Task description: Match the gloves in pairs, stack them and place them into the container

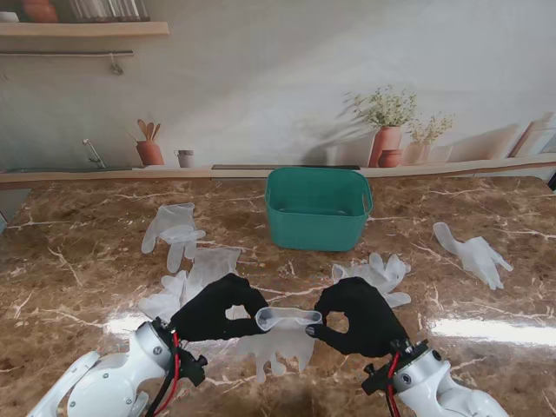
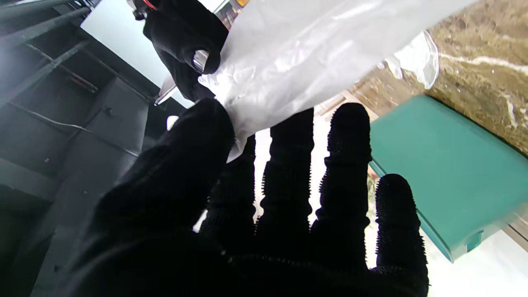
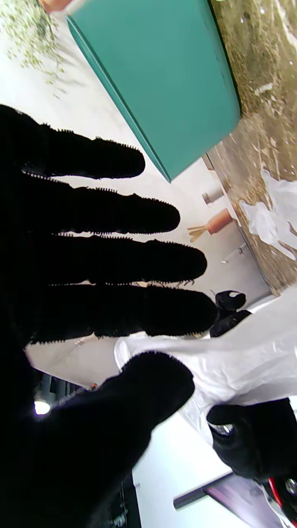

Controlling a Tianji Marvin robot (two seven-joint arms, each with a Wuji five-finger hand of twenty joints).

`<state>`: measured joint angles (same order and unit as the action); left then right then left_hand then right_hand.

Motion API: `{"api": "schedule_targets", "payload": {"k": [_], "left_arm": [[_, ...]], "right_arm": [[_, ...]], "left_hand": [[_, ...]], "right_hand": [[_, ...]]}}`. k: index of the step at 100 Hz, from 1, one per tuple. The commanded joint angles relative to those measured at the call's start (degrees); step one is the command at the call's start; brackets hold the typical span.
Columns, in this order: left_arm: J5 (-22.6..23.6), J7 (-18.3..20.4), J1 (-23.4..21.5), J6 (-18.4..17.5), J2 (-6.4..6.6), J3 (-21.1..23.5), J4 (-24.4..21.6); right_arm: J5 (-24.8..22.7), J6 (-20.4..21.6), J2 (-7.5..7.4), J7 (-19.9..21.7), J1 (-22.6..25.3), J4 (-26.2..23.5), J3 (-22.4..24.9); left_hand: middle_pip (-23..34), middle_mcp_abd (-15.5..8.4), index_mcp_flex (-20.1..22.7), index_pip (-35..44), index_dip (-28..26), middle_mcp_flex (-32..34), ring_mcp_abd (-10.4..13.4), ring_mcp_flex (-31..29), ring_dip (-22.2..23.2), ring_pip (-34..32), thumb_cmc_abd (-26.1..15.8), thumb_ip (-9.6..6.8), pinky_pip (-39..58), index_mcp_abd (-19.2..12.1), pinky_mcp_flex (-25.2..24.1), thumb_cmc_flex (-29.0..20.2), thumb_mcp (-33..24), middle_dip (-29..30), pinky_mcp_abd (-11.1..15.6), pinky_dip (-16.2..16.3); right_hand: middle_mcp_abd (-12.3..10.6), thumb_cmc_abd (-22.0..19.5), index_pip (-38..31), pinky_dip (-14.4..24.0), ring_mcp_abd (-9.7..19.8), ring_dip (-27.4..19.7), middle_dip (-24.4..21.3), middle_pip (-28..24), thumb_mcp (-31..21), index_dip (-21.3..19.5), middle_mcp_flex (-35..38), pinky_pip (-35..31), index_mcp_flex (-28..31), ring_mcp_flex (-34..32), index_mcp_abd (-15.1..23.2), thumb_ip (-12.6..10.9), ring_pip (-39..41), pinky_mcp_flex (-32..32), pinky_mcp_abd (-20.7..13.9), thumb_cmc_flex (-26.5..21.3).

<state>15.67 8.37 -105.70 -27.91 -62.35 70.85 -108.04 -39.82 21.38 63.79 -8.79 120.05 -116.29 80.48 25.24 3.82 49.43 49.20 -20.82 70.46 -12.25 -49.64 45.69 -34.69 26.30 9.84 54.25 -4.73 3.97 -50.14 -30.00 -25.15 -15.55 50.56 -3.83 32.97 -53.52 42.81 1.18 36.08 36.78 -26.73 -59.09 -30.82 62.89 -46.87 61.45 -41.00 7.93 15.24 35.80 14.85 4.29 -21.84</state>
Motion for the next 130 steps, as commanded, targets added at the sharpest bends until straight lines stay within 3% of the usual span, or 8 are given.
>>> {"api": "schedule_targets", "payload": {"k": [1, 24, 39, 54, 70, 83, 106, 130], "left_arm": [[-1.11, 1.14, -2.47, -0.95, 1.28, 0.72, -1.31], [-6.67, 4.07, -5.37, -1.67, 1.88, 1.31, -2.68], [-12.61, 7.33, -5.7, 0.41, 2.18, 1.4, -2.58], [-12.12, 7.71, -4.06, 4.92, 1.89, 1.2, -0.99], [-10.46, 6.62, 0.83, 10.54, 1.18, -1.1, 3.21], [-7.69, 4.45, 6.35, 14.67, 0.41, -4.28, 7.46], [-1.64, -2.36, 17.46, 19.7, -1.65, -12.09, 16.07], [1.99, -8.03, 25.82, 24.1, -3.82, -18.93, 23.9]], "right_arm": [[-1.15, 1.54, -0.35, 0.7, 1.66, -0.95, -0.28], [-1.9, 4.17, -0.22, -0.92, 2.81, -1.51, -0.86], [3.57, 4.4, -0.22, 1.83, 3.77, -2.12, -0.63], [7.59, 0.57, -0.33, 4.31, 1.44, -0.67, -1.78], [12.16, -6.1, -0.61, 8.16, -5.45, 4.3, -4.54], [13.8, -9.86, -0.32, 8.15, -12.47, 10.6, -7.8], [12.94, -12.26, 1.42, 1.19, -23.59, 23.47, -13.25], [9.13, -14.59, 2.44, -4.39, -29.68, 30.94, -16.29]], "left_hand": [[-0.67, -0.01, 1.63, 0.77, 0.51, 3.43, 1.54, -2.92, -0.62, -0.92, -0.08, -0.03, 1.67, -0.61, 0.08, 0.14, -1.04, 0.82, 0.04, -0.76], [-0.8, 0.28, 0.45, 1.23, 0.49, 3.91, 1.7, -3.55, -0.85, -0.56, -0.94, 0.14, 2.19, -0.97, 0.63, 0.24, -0.71, 1.99, 0.26, -1.21], [-0.42, -1.08, -0.57, 2.02, 0.03, 4.57, 1.59, -3.97, -0.67, -0.85, -1.67, 0.15, 3.18, -0.6, 1.04, -0.16, -0.3, 2.82, 0.43, -1.19], [-0.22, -0.86, -1.24, 2.31, -0.27, 4.59, 1.38, -3.84, -0.57, -0.92, -2.05, 0.13, 3.51, -0.14, 0.9, -0.54, 0.01, 3.31, 0.46, -1.29], [-0.16, -0.24, -1.71, 2.46, -0.61, 3.98, 0.79, -2.96, -0.5, -0.76, -2.31, -0.01, 3.62, 0.04, 0.34, -1.1, 0.37, 3.68, 0.22, -1.4], [0.17, 0.26, -1.88, 2.37, -0.83, 3.28, 0.23, -2.15, -0.23, -0.99, -2.48, -0.26, 4.02, 0.26, 0.0, -1.57, 0.81, 3.82, 0.03, -1.31], [0.35, 0.14, -1.85, 2.08, -0.88, 1.99, -0.1, -0.02, -0.15, -0.74, -2.44, -0.55, 5.02, -1.62, -0.59, -1.53, 0.96, 4.01, 0.13, -0.9], [0.75, -1.02, -1.49, 2.08, -1.3, 0.03, -0.17, 3.41, -0.44, 0.43, -1.9, -0.51, 4.31, -4.33, -2.12, -0.99, 0.44, 3.51, 0.29, -1.01]], "right_hand": [[-1.39, -0.16, -1.38, 1.42, 0.91, 1.34, 1.65, -1.21, -1.91, -1.84, 1.71, -1.73, 1.7, -2.0, -0.01, -0.44, 1.24, 0.57, 0.04, -1.47], [-2.17, 3.18, -2.9, 1.26, 1.41, 2.23, 6.66, -2.63, -4.44, -6.09, 2.28, -3.46, 1.87, -3.41, 2.53, -2.29, 2.49, 1.77, 0.35, -0.52], [-1.95, 3.92, -3.26, 1.41, 1.18, 2.61, 8.04, -3.22, -4.77, -6.78, 3.0, -4.16, 2.51, -3.93, 2.4, -3.26, 3.22, 2.01, 0.46, -0.97], [-1.63, 4.1, -3.22, 1.46, 0.95, 2.77, 8.48, -3.21, -5.08, -6.79, 3.4, -4.56, 2.84, -4.16, 1.73, -3.54, 3.56, 2.09, 0.65, -1.06], [-1.24, 4.36, -3.23, 1.41, 0.69, 2.87, 8.68, -2.98, -5.25, -6.78, 3.17, -4.67, 2.66, -3.7, 1.11, -3.43, 3.72, 1.61, 0.63, -1.24], [-1.26, 4.51, -3.32, 1.43, 0.71, 3.01, 8.96, -3.0, -5.39, -6.77, 3.11, -4.9, 2.64, -3.64, 0.93, -3.3, 4.08, 1.42, 0.69, -1.45], [-1.66, 4.31, -3.33, 1.31, 1.04, 3.02, 9.26, -3.06, -5.49, -6.69, 2.65, -4.76, 2.52, -2.88, 1.2, -2.87, 4.27, 0.79, 0.31, -1.26], [-1.88, 4.17, -3.25, 1.25, 1.43, 3.0, 9.46, -3.17, -5.44, -6.73, 1.94, -4.48, 2.18, -1.87, 1.44, -2.66, 4.41, 0.22, -0.15, -1.08]]}}
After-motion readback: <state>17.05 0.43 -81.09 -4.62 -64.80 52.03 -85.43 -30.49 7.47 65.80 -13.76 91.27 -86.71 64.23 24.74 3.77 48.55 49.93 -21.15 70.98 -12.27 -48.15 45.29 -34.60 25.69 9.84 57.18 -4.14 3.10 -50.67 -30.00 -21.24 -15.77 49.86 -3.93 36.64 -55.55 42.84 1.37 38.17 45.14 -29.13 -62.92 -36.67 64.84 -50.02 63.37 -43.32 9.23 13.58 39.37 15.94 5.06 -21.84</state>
